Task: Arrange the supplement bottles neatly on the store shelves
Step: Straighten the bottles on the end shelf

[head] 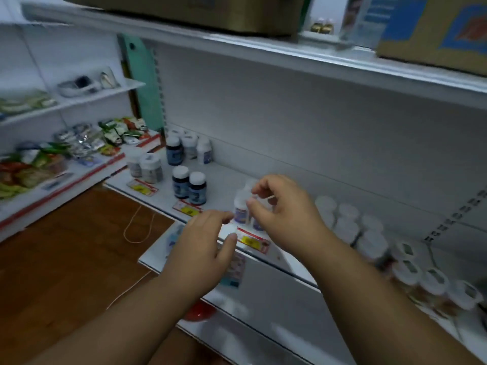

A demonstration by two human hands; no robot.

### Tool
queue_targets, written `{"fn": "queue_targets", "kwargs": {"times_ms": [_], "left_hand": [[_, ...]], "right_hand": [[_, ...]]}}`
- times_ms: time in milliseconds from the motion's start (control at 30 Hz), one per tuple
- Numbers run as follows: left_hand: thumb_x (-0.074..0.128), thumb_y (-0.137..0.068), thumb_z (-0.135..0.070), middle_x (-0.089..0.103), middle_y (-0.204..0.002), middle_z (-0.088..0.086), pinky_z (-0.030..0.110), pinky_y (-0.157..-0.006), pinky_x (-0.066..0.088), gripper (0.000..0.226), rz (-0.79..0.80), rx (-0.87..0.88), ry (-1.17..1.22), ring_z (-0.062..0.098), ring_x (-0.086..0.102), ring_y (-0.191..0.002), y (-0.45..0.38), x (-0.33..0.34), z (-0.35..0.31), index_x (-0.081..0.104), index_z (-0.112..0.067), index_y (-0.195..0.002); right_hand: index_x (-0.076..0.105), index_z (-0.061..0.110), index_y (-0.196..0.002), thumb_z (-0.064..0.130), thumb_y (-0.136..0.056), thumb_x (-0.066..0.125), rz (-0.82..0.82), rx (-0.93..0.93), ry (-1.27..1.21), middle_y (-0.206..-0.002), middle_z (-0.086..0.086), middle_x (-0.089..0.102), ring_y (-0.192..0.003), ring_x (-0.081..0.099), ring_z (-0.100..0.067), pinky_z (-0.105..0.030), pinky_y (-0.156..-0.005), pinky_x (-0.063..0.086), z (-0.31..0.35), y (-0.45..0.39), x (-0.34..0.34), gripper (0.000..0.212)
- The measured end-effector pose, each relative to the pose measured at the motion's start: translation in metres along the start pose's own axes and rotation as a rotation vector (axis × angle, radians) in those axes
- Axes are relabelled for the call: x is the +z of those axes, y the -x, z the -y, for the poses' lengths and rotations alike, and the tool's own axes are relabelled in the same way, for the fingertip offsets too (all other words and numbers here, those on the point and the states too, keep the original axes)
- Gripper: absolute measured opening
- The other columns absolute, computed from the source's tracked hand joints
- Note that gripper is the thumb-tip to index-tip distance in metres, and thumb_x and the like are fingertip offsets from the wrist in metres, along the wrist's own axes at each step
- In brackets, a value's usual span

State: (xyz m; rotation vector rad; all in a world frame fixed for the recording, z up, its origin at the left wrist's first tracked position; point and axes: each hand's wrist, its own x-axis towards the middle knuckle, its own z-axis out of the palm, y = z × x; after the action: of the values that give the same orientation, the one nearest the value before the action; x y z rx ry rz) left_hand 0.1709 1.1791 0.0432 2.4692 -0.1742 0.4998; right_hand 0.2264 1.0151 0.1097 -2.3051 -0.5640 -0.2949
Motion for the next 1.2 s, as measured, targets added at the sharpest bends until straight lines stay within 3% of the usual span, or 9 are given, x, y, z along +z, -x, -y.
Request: {"fn": "queue_targets", "kwargs": {"times_ms": [100, 367, 567, 700, 767, 833, 1033, 1133, 1200], "left_hand": [[0.053, -0.093, -0.026, 0.055, -0.119, -0.008, 0.028, -0.096, 0.041, 0.034, -0.012, -0.04, -0.009, 0.01, 0.048, -0.113, -0.001, -0.043, 0.048, 0.053, -0.025, -0.127], [0.049, -0.094, -0.035, 0.054, -0.114, -0.013, 0.027, -0.087, 0.046, 0.032, -0.063, -0.109, 0.051, 0.005, 0.048, -0.105, -0.052, -0.083, 0.133, 0.053, -0.029, -0.124], [0.047, -0.092, -0.04, 0.062, -0.113, -0.002, 0.032, -0.084, 0.048, 0.036, -0.078, -0.141, 0.049, 0.013, 0.054, -0.102, -0.107, -0.089, 0.188, 0.059, -0.021, -0.12], [0.048, -0.095, -0.038, 0.062, -0.115, -0.002, 0.021, -0.082, 0.041, 0.034, -0.118, -0.139, 0.053, 0.011, 0.053, -0.104, -0.131, -0.11, 0.219, 0.059, -0.019, -0.121], [0.049, -0.096, -0.037, 0.06, -0.118, -0.004, 0.023, -0.086, 0.043, 0.031, -0.104, -0.143, 0.078, 0.01, 0.052, -0.107, -0.137, -0.115, 0.235, 0.058, -0.022, -0.122], [0.047, -0.096, -0.042, 0.06, -0.117, -0.005, 0.028, -0.086, 0.048, 0.033, -0.066, -0.104, 0.079, 0.009, 0.052, -0.106, -0.146, -0.119, 0.254, 0.057, -0.024, -0.122], [0.045, -0.094, -0.047, 0.049, -0.123, -0.016, 0.028, -0.097, 0.044, 0.037, 0.173, -0.047, 0.065, 0.003, 0.043, -0.115, -0.193, -0.141, 0.309, 0.046, -0.035, -0.129], [0.046, -0.095, -0.044, 0.049, -0.119, -0.018, 0.023, -0.095, 0.04, 0.035, 0.201, 0.076, 0.098, 0.001, 0.042, -0.113, -0.211, -0.148, 0.325, 0.047, -0.035, -0.128], [0.046, -0.094, -0.043, 0.05, -0.115, -0.017, 0.019, -0.091, 0.038, 0.034, 0.202, 0.145, 0.134, 0.002, 0.044, -0.11, -0.22, -0.148, 0.333, 0.05, -0.032, -0.126]], "right_hand": [[0.057, 0.031, -0.089, 0.033, -0.087, 0.064, 0.049, -0.015, -0.028, -0.093, 0.011, 0.058, -0.084, 0.053, -0.001, -0.024, -0.075, 0.047, 0.04, -0.019, 0.046, 0.008], [0.058, 0.029, -0.091, 0.034, -0.088, 0.063, 0.111, 0.068, -0.06, -0.091, 0.011, 0.06, -0.083, 0.056, -0.001, -0.016, -0.067, 0.046, 0.077, -0.1, 0.117, 0.007], [0.06, 0.024, -0.106, 0.03, -0.09, 0.062, 0.161, 0.051, 0.032, -0.105, 0.003, 0.059, -0.093, 0.058, -0.011, -0.023, -0.073, 0.043, 0.063, -0.209, 0.173, 0.018], [0.052, 0.024, -0.13, 0.029, -0.092, 0.057, 0.259, 0.072, 0.202, -0.132, -0.005, 0.048, -0.115, 0.053, -0.024, -0.029, -0.087, 0.042, 0.044, -0.293, 0.23, 0.039], [0.051, 0.023, -0.13, 0.025, -0.092, 0.052, 0.341, 0.103, 0.32, -0.134, -0.008, 0.045, -0.116, 0.052, -0.03, -0.036, -0.095, 0.044, 0.034, -0.318, 0.257, 0.038], [0.052, 0.02, -0.122, 0.018, -0.09, 0.052, 0.4, 0.109, 0.457, -0.128, -0.011, 0.046, -0.108, 0.053, -0.033, -0.041, -0.091, 0.047, 0.025, -0.331, 0.278, 0.032], [0.053, 0.02, -0.113, 0.017, -0.091, 0.054, 0.303, 0.245, 0.475, -0.12, -0.012, 0.043, -0.091, 0.052, -0.028, -0.037, -0.081, 0.047, 0.022, -0.343, 0.294, 0.022], [0.052, 0.018, -0.113, 0.014, -0.088, 0.059, 0.304, 0.337, 0.41, -0.118, -0.013, 0.052, -0.095, 0.054, -0.028, -0.034, -0.076, 0.045, 0.034, -0.342, 0.284, 0.026], [0.051, 0.019, -0.109, 0.015, -0.087, 0.06, 0.216, 0.368, 0.349, -0.111, -0.012, 0.058, -0.092, 0.056, -0.026, -0.035, -0.074, 0.047, 0.049, -0.333, 0.275, 0.025]]}}
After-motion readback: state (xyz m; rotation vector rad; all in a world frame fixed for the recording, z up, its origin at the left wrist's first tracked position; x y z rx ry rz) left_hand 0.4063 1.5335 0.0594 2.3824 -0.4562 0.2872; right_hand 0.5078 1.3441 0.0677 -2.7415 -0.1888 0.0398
